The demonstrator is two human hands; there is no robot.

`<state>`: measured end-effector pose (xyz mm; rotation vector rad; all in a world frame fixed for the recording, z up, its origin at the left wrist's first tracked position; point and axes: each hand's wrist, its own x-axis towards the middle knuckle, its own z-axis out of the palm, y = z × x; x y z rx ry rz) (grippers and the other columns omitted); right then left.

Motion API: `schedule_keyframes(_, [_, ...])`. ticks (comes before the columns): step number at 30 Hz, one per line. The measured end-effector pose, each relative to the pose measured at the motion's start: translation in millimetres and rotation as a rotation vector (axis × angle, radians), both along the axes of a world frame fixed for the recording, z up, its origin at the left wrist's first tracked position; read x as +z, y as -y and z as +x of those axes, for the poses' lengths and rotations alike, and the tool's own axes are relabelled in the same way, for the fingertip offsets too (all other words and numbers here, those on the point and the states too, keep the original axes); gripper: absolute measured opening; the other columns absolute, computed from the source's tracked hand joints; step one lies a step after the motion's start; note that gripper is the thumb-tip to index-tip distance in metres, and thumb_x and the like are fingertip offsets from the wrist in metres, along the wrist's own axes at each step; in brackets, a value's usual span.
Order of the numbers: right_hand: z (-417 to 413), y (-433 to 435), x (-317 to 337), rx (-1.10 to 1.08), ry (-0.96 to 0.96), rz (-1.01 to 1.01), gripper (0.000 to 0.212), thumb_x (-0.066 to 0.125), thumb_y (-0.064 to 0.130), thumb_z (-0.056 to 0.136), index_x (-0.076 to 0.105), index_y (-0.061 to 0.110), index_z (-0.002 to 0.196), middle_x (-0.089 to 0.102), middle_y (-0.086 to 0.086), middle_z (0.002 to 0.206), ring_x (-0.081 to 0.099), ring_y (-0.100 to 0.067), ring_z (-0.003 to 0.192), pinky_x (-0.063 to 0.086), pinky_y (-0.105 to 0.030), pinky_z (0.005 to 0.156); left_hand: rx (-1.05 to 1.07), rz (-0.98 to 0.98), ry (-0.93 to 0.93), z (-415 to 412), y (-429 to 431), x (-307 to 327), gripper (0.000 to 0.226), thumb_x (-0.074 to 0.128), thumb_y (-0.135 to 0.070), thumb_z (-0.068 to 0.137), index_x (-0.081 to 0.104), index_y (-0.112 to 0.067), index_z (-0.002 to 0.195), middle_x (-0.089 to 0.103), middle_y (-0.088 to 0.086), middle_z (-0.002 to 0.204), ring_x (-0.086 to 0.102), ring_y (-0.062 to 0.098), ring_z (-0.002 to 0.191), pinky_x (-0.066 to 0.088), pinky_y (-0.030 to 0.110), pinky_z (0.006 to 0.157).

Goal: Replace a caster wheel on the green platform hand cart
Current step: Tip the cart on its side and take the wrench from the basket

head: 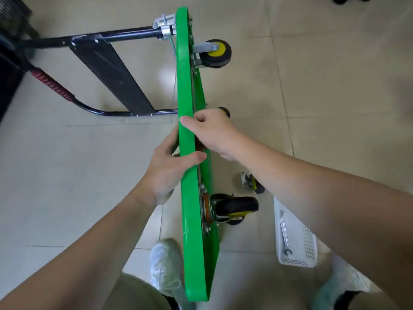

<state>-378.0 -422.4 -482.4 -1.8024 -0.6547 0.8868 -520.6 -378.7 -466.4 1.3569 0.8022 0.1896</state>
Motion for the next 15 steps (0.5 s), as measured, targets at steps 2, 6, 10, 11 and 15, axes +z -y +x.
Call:
schedule_keyframes(2, [-3,12,-3,-0.002,-0.035,0.001,0.069,0.058,0.066,0.064,0.058,-0.003,0.075,0.063,-0.027,0.076,0.061,-0.036,0.065,0.049,-0.043,0.062,-0.015,0.009,0.014,-3,11,-1,0.075,0.076,0.005,0.084,0.054,-0.03,0.147,0.075,0.0,0.121,0.072,0.028,0.111,0.058,0.052,0.095])
schedule_keyframes(6, [-15,46,4,0.034,-0.126,-0.071,0.075,0.064,0.063,0.069,0.059,-0.008,0.091,0.068,-0.03,0.092,0.068,-0.047,0.085,0.056,-0.063,0.074,-0.068,-0.016,0.007,-18,39,2,0.077,0.075,0.009,0.084,0.053,-0.029,0.147,0.076,-0.004,0.12,0.073,0.019,0.109,0.057,0.046,0.1])
schedule_keyframes(10, [-19,80,11,0.012,-0.155,-0.061,0.049,0.063,0.039,0.095,0.062,-0.01,0.1,0.072,-0.025,0.096,0.072,-0.039,0.088,0.06,-0.051,0.074,-0.1,0.01,0.048,-25,64,3,0.078,0.076,0.003,0.086,0.05,-0.036,0.149,0.075,-0.011,0.12,0.073,0.018,0.11,0.055,0.05,0.101])
schedule_keyframes(11, [-23,88,14,0.003,-0.169,-0.068,0.047,0.062,0.038,0.096,0.062,-0.009,0.1,0.073,-0.024,0.096,0.072,-0.038,0.088,0.06,-0.052,0.077,-0.116,0.013,0.042,-28,70,3,0.079,0.077,0.0,0.087,0.048,-0.038,0.15,0.074,-0.014,0.121,0.072,0.018,0.112,0.055,0.051,0.101])
schedule_keyframes(15, [-37,114,24,0.007,-0.198,-0.077,0.037,0.057,0.037,0.1,0.068,0.002,0.102,0.075,-0.015,0.099,0.074,-0.033,0.088,0.061,-0.052,0.078,-0.185,0.064,0.062,-41,84,11,0.078,0.077,-0.019,0.091,0.038,-0.057,0.148,0.066,-0.02,0.132,0.067,0.015,0.12,0.053,0.051,0.104])
